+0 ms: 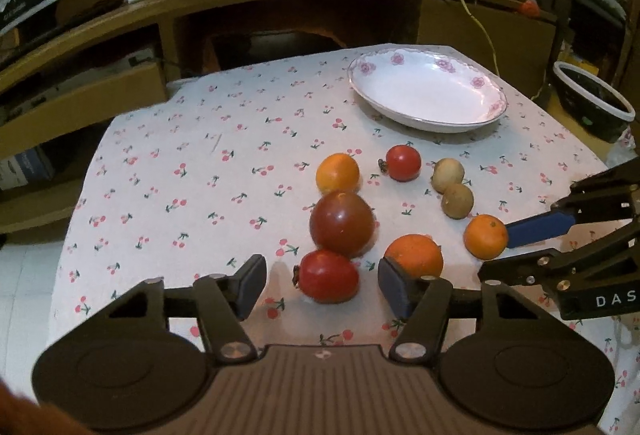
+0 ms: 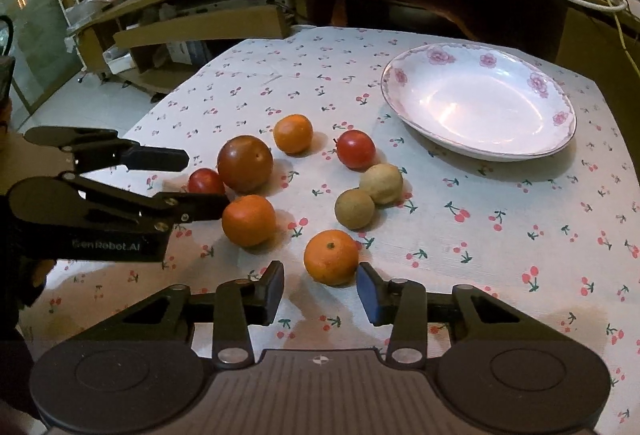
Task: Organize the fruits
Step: 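Grasp the red tomato with the left gripper while the right gripper grasps a tangerine, then carry the red tomato and tangerine in both grippers over the white plate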
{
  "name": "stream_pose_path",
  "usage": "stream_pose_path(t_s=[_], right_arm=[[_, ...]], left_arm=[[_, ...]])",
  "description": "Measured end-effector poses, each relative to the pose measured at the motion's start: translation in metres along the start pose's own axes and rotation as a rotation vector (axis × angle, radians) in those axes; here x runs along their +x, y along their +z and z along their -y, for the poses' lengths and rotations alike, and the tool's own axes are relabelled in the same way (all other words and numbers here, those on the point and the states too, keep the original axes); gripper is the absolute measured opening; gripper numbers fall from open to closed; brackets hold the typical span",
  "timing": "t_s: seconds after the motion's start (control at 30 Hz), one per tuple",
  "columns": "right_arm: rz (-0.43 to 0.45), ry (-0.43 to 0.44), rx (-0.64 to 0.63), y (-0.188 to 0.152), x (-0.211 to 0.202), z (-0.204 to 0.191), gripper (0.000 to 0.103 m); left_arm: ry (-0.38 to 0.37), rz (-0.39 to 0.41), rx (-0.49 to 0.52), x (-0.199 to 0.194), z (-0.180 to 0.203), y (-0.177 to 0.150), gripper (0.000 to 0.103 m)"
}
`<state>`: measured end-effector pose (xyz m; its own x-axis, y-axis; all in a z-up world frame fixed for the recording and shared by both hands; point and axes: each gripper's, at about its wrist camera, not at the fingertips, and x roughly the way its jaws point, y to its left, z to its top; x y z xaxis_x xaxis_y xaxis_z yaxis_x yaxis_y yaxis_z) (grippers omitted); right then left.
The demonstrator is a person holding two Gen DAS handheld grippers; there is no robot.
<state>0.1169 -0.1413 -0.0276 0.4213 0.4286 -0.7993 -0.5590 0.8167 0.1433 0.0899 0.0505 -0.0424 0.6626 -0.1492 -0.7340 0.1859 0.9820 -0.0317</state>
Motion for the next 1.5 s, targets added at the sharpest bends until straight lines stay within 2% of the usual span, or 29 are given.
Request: stream_pose_path(t_s=[0.17,0.37,0.53,0.73,0.87,0.97,1.23,1.5], right_arm=[[0.000,0.005,0.002,0.000,0.001,0.001,0.036],[0.003,0.008,0.007,0.000,0.000,0.001,0.036],[0.007,-0.006,-0.016,0.000,0.001,-0.003,0.036],[0.014,-0.014,-0.024,-0.001,0.003,-0.003,0.036],[0.014,-0.016,-0.028,-0.002,0.003,-0.003,0.035],[0.014,-0.031,-0.031,-0.002,0.002,-0.004,0.026],[0.012,-0.025,-0.033,-0.003,-0.002,-0.005,0.023],[0.054,-0.031,-0.005,-0.007,-0.020,0.003,0.020]], left_arm=[[-0.028,-0.003,-0.015,-0.001,-0.004,-0.001,0.066],[-0.027,-0.014,-0.032,0.003,-0.007,-0.001,0.066],[-0.017,-0.035,0.029,0.014,0.008,-0.004,0.063],[-0.007,-0.037,0.008,0.016,0.010,0.000,0.053],[-0.004,-0.040,-0.010,0.014,0.009,0.001,0.041],[-0.016,-0.046,-0.007,0.012,0.011,0.000,0.041],[-0.008,-0.062,0.026,0.007,0.022,-0.002,0.041],[-0.006,-0.048,0.033,-0.007,0.035,0.004,0.041]])
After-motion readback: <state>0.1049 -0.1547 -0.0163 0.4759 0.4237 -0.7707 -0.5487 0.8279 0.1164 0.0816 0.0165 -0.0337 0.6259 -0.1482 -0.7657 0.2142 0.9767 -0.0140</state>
